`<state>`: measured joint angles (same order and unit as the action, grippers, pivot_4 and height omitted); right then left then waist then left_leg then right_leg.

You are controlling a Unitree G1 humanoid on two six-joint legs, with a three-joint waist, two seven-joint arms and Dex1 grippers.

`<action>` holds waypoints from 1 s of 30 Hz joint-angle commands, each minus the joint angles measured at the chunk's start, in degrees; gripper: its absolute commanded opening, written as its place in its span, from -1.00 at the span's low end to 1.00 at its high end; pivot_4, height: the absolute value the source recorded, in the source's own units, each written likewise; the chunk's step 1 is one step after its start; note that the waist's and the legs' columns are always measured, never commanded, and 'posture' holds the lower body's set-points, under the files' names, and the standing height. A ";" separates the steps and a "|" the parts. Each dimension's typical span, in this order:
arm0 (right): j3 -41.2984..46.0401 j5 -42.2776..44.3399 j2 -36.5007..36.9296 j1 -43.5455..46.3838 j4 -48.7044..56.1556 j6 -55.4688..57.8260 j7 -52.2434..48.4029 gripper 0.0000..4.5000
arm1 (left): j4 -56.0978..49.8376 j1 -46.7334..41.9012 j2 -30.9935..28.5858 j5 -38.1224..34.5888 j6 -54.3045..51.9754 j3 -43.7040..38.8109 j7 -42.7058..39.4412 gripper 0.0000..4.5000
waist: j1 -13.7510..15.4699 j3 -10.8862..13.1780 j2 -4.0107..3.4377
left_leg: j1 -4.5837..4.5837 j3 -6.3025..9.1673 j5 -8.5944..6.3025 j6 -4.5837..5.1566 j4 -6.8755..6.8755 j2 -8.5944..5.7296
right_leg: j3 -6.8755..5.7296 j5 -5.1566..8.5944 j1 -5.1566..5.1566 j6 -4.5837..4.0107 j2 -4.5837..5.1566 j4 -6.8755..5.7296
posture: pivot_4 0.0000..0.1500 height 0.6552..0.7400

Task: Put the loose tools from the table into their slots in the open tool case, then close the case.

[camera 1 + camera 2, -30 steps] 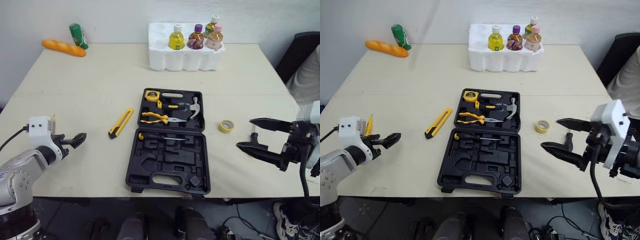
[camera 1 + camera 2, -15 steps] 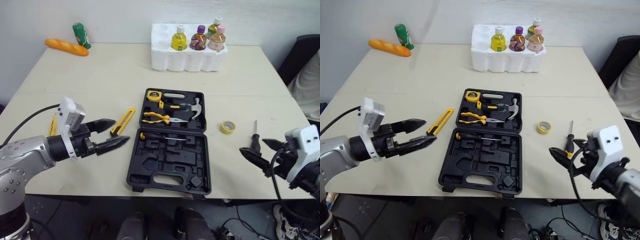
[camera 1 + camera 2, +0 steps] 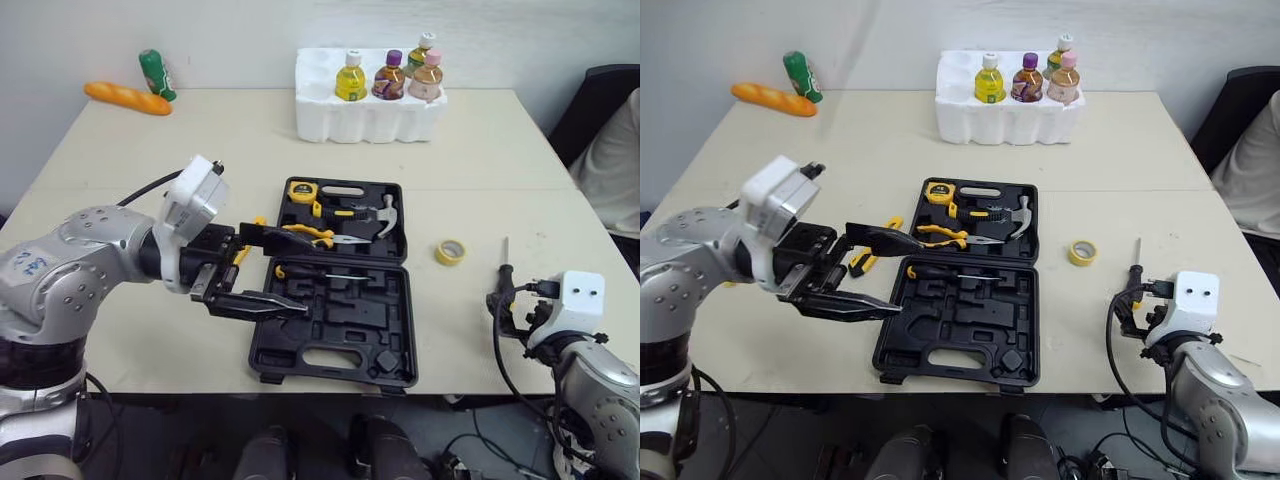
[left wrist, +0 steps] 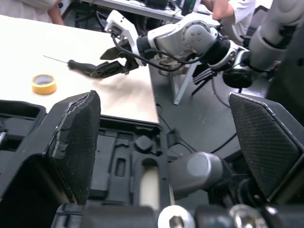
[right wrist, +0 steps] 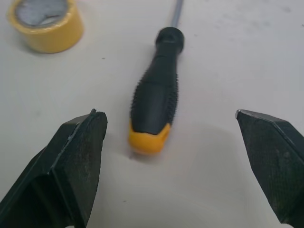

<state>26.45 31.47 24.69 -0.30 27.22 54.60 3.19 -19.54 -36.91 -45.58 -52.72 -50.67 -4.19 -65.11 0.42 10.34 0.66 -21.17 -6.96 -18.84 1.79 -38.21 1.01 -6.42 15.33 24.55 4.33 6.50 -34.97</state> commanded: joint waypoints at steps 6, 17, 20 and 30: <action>-3.54 -7.78 -0.72 3.37 -9.20 -8.50 -0.97 0.76 | 2.08 -2.05 1.13 3.49 4.94 2.38 -2.20 1.00 | -0.71 0.00 0.00 | 0.04 -0.01 0.04 0.00 -0.01 0.02 | 0.03 0.00 -0.02 0.01 0.01 -0.03 | 1.00 0.92; -2.04 -11.30 -2.78 3.26 -7.89 -11.81 0.24 -0.51 | 3.96 -2.10 1.28 5.97 7.64 3.45 -4.69 1.00 | -0.45 0.00 0.00 | -0.03 0.04 0.06 0.03 -0.04 0.00 | 0.01 -0.02 -0.03 0.04 0.06 -0.05 | 1.00 0.92; -1.07 -9.66 -0.60 1.99 -4.52 -11.33 -2.83 -0.51 | 4.18 -1.54 0.46 6.76 8.13 3.16 -5.01 1.00 | -0.52 0.01 -0.01 | -0.05 0.06 0.06 0.03 -0.02 0.01 | -0.01 -0.02 -0.02 0.04 0.06 -0.07 | 1.00 0.92; -0.79 6.21 19.69 3.87 3.27 -4.50 -30.83 -0.51 | 5.45 5.56 -7.21 10.40 9.59 -0.70 -5.57 1.00 | -0.71 0.09 -0.14 | 0.05 0.01 0.03 -0.03 -0.01 0.20 | 0.05 0.01 0.00 -0.01 0.03 -0.01 | 1.00 0.92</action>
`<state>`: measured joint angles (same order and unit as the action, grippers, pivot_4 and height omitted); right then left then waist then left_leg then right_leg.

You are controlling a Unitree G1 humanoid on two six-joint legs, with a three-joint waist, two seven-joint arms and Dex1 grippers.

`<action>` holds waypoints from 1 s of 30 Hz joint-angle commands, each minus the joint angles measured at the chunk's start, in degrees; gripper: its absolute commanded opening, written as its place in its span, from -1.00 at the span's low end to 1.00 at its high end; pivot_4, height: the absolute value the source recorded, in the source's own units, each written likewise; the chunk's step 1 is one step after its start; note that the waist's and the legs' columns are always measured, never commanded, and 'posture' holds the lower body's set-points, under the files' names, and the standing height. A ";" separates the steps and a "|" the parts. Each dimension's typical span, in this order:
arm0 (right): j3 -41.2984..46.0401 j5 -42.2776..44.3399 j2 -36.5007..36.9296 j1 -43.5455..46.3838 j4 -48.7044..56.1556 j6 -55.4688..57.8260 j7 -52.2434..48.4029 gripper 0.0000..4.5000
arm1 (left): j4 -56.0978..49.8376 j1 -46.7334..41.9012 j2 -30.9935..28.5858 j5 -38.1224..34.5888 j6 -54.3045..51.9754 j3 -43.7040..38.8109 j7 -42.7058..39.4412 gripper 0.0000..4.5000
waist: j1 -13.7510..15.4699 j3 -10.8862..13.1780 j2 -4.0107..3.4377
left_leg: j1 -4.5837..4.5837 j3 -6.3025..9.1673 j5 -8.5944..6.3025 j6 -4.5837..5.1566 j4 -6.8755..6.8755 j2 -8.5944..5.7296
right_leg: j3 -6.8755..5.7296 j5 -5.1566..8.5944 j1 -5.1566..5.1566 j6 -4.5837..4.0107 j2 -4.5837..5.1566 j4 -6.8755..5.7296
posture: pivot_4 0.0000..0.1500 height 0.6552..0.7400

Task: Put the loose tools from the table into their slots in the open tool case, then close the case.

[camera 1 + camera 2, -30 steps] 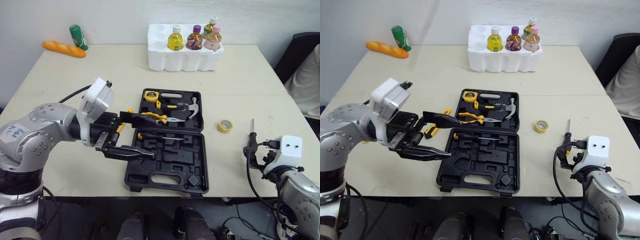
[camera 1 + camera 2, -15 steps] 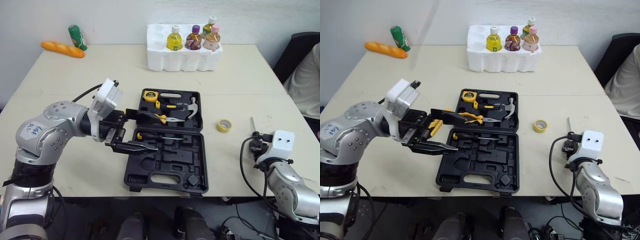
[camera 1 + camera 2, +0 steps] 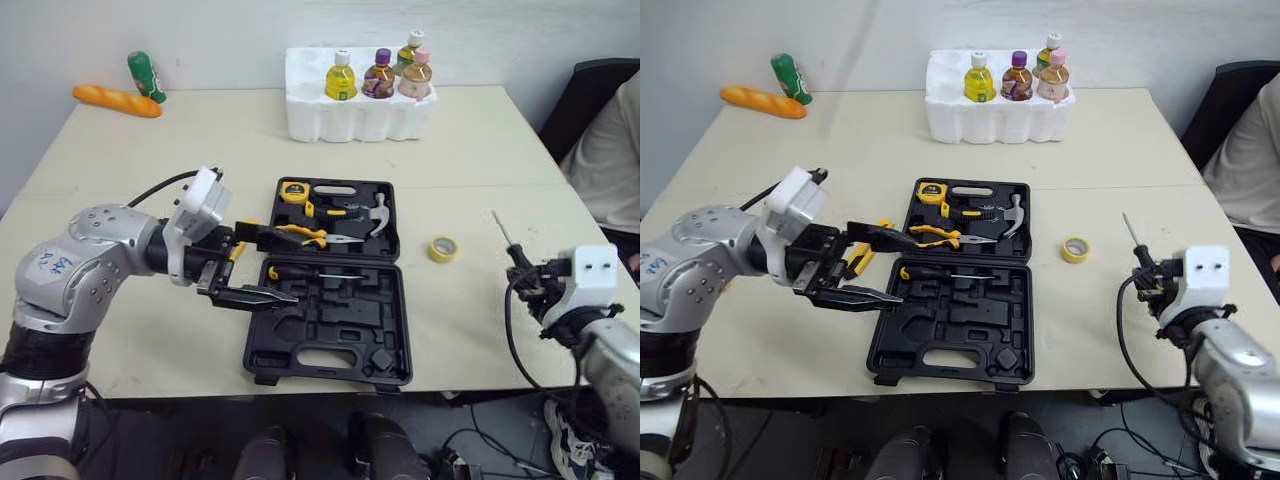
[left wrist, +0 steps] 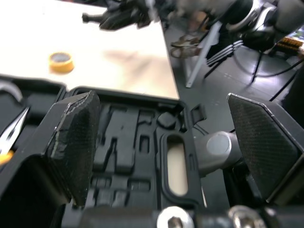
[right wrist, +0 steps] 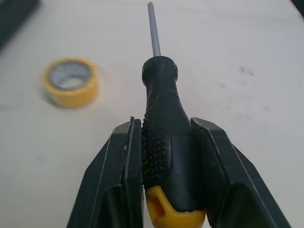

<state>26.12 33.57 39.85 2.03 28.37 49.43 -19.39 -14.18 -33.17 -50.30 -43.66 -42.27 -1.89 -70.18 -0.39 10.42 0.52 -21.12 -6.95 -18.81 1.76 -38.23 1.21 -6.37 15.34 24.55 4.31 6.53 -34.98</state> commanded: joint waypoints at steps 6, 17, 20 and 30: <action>-11.03 11.92 14.83 11.53 2.86 3.59 -25.16 -0.51 | 1.57 9.32 -8.95 5.67 5.28 -5.30 -3.27 1.00 | 0.24 0.02 0.03 | -0.05 0.02 -0.04 0.01 -0.01 0.03 | -0.07 0.01 0.03 -0.03 0.05 0.07 | 1.00 0.92; -38.09 4.38 14.15 31.10 -3.71 7.03 -33.78 -0.51 | 2.18 12.24 -11.50 10.53 10.25 -4.35 -4.89 1.00 | 0.32 0.02 0.04 | -0.22 0.04 -0.20 0.07 -0.07 0.02 | -0.22 0.02 0.10 -0.06 0.23 0.12 | 1.00 0.92; -40.46 1.47 13.15 33.44 -6.66 6.18 -34.51 -0.51 | 1.83 12.76 -11.11 10.85 10.68 -4.49 -4.69 1.00 | 0.29 0.02 0.04 | -0.27 -0.01 -0.23 0.09 -0.08 0.02 | -0.32 0.01 0.12 -0.04 0.23 0.02 | 1.00 0.92; -47.47 -8.13 9.39 37.41 -12.92 2.36 -36.85 -0.51 | 1.90 10.33 -7.72 11.77 11.15 -2.26 -2.83 1.00 | 0.21 0.02 0.04 | -0.31 -0.03 -0.27 0.04 -0.41 0.12 | -0.35 0.01 0.12 -0.04 0.14 -0.11 | 1.00 0.92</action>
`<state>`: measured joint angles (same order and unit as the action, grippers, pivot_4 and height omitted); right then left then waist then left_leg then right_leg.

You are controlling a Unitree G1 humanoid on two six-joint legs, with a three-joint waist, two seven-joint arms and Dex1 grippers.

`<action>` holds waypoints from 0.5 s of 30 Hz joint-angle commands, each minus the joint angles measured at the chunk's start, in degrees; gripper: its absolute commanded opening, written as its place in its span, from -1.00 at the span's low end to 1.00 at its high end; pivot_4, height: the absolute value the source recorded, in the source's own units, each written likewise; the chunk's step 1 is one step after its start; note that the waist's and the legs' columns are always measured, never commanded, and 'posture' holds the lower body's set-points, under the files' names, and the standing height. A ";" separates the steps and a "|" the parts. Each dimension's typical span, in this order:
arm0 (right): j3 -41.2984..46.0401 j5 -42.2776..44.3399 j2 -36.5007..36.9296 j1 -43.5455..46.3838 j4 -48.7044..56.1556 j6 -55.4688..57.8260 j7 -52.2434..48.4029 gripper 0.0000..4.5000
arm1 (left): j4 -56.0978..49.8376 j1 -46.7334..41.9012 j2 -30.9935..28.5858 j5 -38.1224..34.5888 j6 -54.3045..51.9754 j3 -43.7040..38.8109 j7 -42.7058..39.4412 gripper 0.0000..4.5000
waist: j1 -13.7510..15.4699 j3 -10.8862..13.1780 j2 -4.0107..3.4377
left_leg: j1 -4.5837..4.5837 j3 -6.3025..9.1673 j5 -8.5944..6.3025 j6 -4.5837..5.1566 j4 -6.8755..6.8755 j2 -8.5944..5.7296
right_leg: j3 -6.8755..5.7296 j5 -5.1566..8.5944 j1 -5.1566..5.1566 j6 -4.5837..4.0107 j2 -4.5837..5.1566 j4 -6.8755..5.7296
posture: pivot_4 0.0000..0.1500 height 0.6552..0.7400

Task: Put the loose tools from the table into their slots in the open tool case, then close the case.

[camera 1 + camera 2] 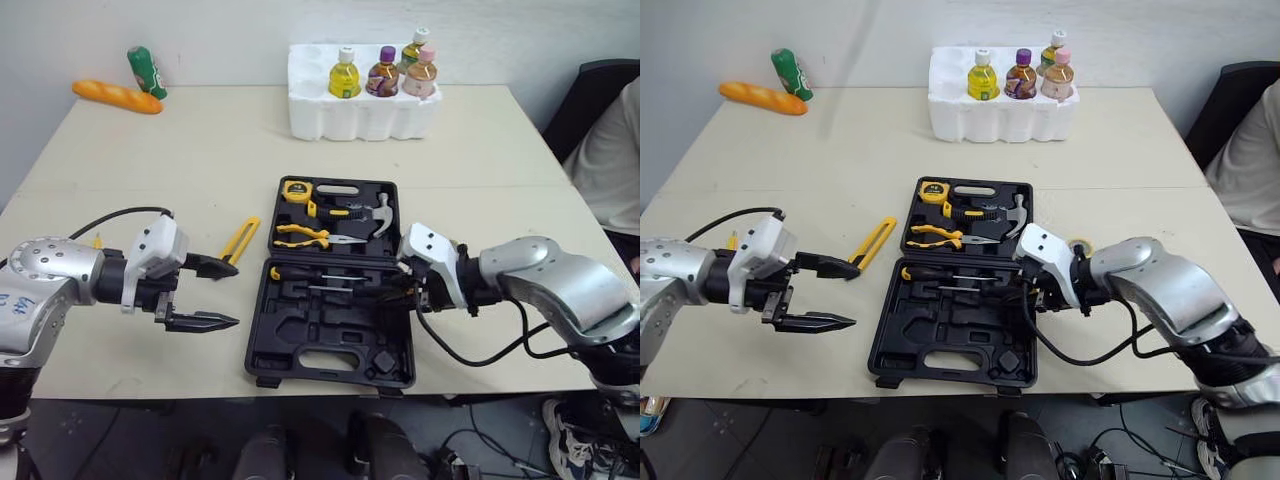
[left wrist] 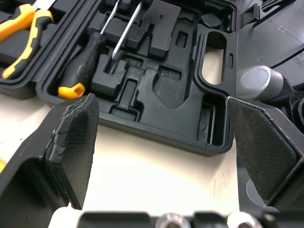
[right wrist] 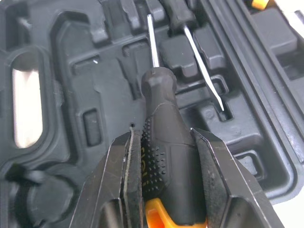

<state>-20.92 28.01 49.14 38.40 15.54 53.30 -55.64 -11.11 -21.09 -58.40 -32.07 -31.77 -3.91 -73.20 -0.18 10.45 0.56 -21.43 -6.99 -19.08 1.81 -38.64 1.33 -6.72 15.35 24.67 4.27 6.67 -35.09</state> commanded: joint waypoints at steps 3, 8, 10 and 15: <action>-0.53 -3.76 -0.74 1.38 -0.40 -1.61 -0.65 -0.51 | -0.71 -2.88 1.00 0.43 0.56 0.44 0.16 1.00 | 0.00 0.00 0.00 | -0.01 0.00 -0.13 0.01 -0.30 0.07 | 0.02 0.00 -0.02 0.00 -0.01 0.00 | 1.00 0.92; 0.18 -3.94 -2.56 2.01 0.69 -0.70 -0.37 -0.51 | -0.35 -3.87 1.78 0.67 0.43 1.03 -0.04 1.00 | -0.08 0.00 0.00 | -0.02 -0.03 -0.21 -0.02 -0.41 0.16 | 0.02 0.01 -0.03 -0.02 -0.07 -0.08 | 1.00 0.92; 0.23 -4.42 -2.86 1.98 0.87 -0.89 -0.40 -0.51 | -0.32 -4.02 1.91 0.68 0.42 1.14 -0.02 1.00 | -0.06 0.00 0.00 | -0.02 -0.04 -0.22 -0.03 -0.41 0.17 | 0.02 0.03 -0.01 -0.05 -0.07 -0.27 | 1.00 0.92; 3.19 -4.09 -2.99 2.36 2.21 -1.84 -0.34 0.63 | -0.54 -4.54 2.22 0.38 0.07 1.24 0.09 1.00 | -0.03 0.00 0.00 | -0.02 -0.05 -0.22 -0.03 -0.44 0.18 | 0.01 0.03 -0.01 -0.06 -0.08 -0.27 | 1.00 0.92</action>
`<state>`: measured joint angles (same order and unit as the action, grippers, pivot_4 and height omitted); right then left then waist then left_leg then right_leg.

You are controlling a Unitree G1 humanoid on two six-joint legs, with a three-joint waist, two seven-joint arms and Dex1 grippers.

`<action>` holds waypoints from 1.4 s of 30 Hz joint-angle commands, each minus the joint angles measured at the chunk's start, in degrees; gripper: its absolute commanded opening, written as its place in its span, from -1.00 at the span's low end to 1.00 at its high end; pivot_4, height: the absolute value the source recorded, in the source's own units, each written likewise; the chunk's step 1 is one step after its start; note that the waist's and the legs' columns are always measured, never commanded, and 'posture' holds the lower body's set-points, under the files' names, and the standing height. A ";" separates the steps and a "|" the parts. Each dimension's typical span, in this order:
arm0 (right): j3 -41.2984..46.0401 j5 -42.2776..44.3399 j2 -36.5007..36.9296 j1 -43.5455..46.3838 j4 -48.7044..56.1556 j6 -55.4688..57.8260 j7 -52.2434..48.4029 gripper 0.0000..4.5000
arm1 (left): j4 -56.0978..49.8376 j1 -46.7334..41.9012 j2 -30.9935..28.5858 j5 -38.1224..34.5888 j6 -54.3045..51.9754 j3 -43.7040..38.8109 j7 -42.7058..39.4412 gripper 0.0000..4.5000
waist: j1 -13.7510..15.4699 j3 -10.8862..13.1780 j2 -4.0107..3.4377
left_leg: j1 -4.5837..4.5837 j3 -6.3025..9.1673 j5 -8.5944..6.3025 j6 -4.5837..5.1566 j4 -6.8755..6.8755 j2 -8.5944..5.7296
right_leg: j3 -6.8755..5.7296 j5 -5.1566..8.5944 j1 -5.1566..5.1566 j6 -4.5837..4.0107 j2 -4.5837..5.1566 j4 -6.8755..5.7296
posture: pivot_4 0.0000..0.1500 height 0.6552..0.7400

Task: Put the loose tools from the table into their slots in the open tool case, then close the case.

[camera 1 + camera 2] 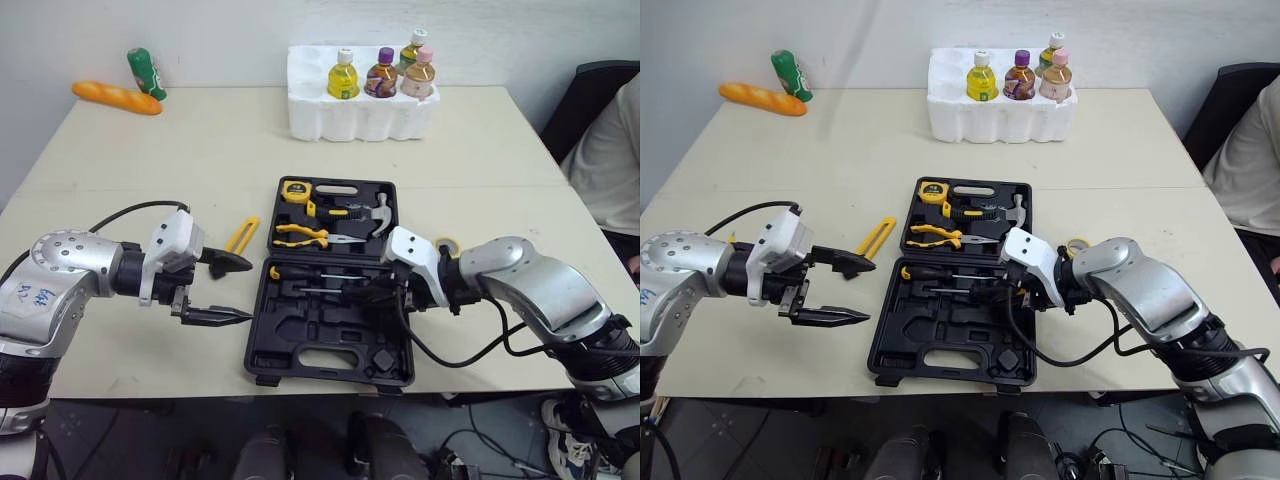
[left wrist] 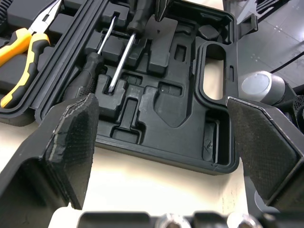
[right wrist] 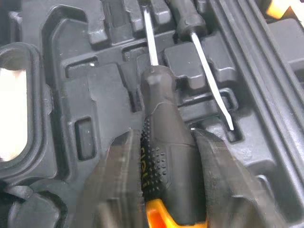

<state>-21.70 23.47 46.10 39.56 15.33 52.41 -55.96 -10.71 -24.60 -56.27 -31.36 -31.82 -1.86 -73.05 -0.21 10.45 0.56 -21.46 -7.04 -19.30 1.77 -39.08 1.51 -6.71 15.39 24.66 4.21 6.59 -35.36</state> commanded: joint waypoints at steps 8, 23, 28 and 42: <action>9.97 1.77 -8.04 -3.72 -0.99 -11.60 0.26 0.70 | -0.60 -1.28 0.46 -0.51 0.16 -0.89 -0.12 1.00 | 0.00 0.00 0.00 | 0.00 -0.02 -0.02 -0.02 0.00 0.04 | 0.00 0.01 0.00 -0.01 -0.06 -0.02 | 1.00 0.92; 6.76 -4.13 -14.27 -8.71 -13.47 -22.95 -2.80 -0.95 | 0.16 -2.11 1.36 0.14 0.28 -0.43 0.01 1.00 | -0.07 0.00 0.00 | 0.02 -0.05 -0.01 -0.01 -0.04 0.03 | 0.03 0.01 0.00 -0.02 -0.08 -0.09 | 1.00 0.92; 3.11 -9.71 -13.22 -9.07 -16.78 -20.43 -0.49 -0.95 | 0.56 -2.07 1.39 0.40 0.70 -0.45 -0.08 1.00 | -0.21 -0.01 0.00 | 0.10 -0.07 -0.01 -0.02 -0.04 0.05 | 0.05 0.02 -0.04 -0.03 -0.09 -0.11 | 1.00 0.92; 9.57 -8.33 -14.38 -13.49 -8.00 -20.25 6.16 -0.95 | 1.61 0.17 3.52 0.71 0.82 -2.39 3.43 1.00 | -0.01 -0.98 0.45 | 0.41 0.12 -0.10 -0.17 -0.04 0.10 | 0.04 0.11 -0.27 -0.20 0.07 -0.06 | 1.00 0.92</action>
<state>-14.98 15.02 30.79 27.15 6.11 30.21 -52.28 -8.40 -25.14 -53.11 -30.14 -31.16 -1.91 -71.11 -0.22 9.47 1.01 -21.11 -6.94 -19.40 1.61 -39.12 1.60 -6.64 15.50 24.45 4.01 6.67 -35.44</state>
